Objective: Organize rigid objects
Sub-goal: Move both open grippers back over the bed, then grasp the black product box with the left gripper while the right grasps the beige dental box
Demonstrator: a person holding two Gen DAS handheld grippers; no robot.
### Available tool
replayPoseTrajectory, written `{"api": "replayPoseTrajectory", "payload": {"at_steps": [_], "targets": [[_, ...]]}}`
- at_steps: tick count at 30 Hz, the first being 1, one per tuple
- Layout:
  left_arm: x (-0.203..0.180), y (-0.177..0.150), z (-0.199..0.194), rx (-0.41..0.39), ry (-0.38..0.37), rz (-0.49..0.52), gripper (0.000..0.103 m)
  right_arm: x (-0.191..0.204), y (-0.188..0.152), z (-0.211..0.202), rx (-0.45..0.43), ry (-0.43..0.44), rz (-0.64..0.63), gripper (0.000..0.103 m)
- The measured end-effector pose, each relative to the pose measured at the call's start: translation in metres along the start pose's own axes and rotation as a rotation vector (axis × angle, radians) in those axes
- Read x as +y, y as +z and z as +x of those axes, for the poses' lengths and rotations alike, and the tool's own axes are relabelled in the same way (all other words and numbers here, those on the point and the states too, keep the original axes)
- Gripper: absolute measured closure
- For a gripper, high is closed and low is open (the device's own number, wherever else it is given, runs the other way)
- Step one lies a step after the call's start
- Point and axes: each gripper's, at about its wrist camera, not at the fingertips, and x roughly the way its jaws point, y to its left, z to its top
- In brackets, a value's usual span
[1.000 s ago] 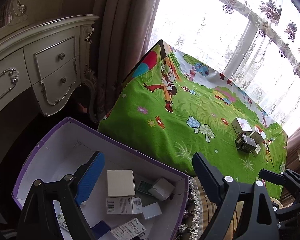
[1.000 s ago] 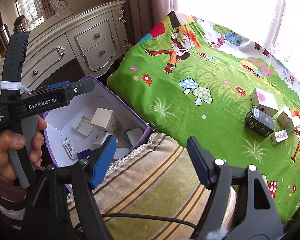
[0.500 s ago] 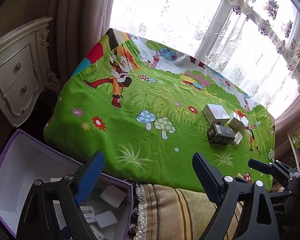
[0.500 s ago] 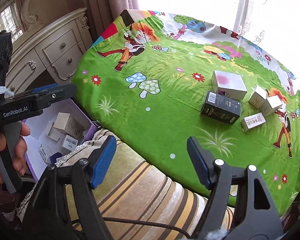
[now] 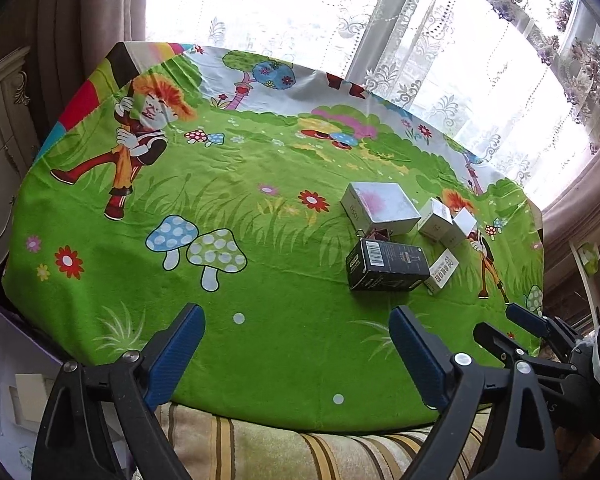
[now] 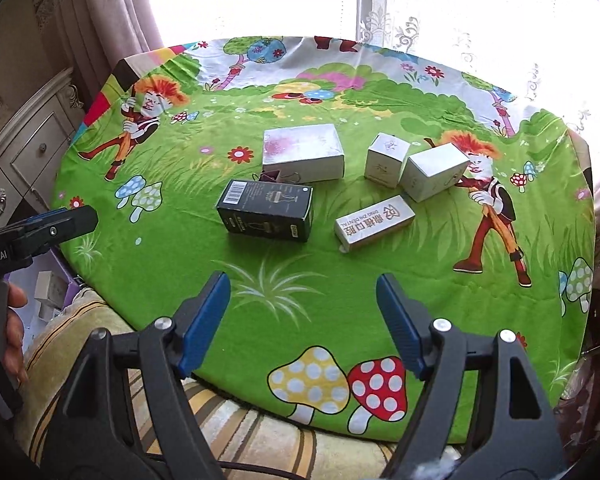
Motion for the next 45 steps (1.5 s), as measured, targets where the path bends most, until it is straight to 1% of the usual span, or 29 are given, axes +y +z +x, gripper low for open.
{"api": "replayPoseTrajectory", "payload": {"at_steps": [1, 5, 10, 15, 18, 21, 26, 27, 30, 35, 39, 41, 45], "targets": [[-0.006, 0.002, 0.004, 0.0, 0.003, 0.007, 0.0, -0.007, 0.0, 0.002, -0.004, -0.018, 0.007, 0.022], [-0.034, 0.009, 0.021, 0.008, 0.008, 0.034, 0.0, -0.033, -0.002, 0.012, -0.008, -0.074, 0.035, 0.021], [-0.073, 0.017, 0.05, 0.033, -0.001, 0.09, 0.0, -0.061, -0.005, 0.024, 0.001, -0.091, 0.081, 0.019], [-0.101, 0.021, 0.083, 0.076, 0.023, 0.121, 0.0, -0.08, -0.008, 0.034, 0.012, -0.108, 0.107, 0.017], [-0.109, 0.023, 0.103, 0.109, 0.044, 0.124, 0.0, -0.088, -0.009, 0.039, 0.013, -0.098, 0.117, 0.016], [-0.109, 0.025, 0.12, 0.141, 0.073, 0.111, 0.0, -0.093, -0.008, 0.044, 0.015, -0.095, 0.109, 0.015], [-0.107, 0.024, 0.141, 0.18, 0.088, 0.105, 0.0, -0.09, -0.002, 0.054, 0.013, -0.084, 0.05, 0.011], [-0.106, 0.023, 0.144, 0.18, 0.091, 0.108, 0.001, -0.089, 0.0, 0.057, 0.015, -0.083, 0.032, 0.01], [-0.104, 0.022, 0.146, 0.179, 0.081, 0.118, 0.014, -0.081, 0.005, 0.065, 0.022, -0.066, -0.029, 0.009], [-0.099, 0.021, 0.14, 0.162, 0.05, 0.112, 0.014, -0.068, 0.013, 0.078, 0.04, -0.023, -0.129, 0.009], [-0.092, 0.018, 0.127, 0.125, 0.032, 0.103, 0.014, -0.063, 0.02, 0.087, 0.061, 0.006, -0.188, 0.009], [-0.089, 0.018, 0.119, 0.102, 0.028, 0.103, 0.014, -0.063, 0.023, 0.091, 0.072, 0.02, -0.206, 0.009], [-0.08, 0.02, 0.105, 0.058, 0.029, 0.082, 0.014, -0.067, 0.031, 0.097, 0.086, 0.064, -0.191, 0.008]]}}
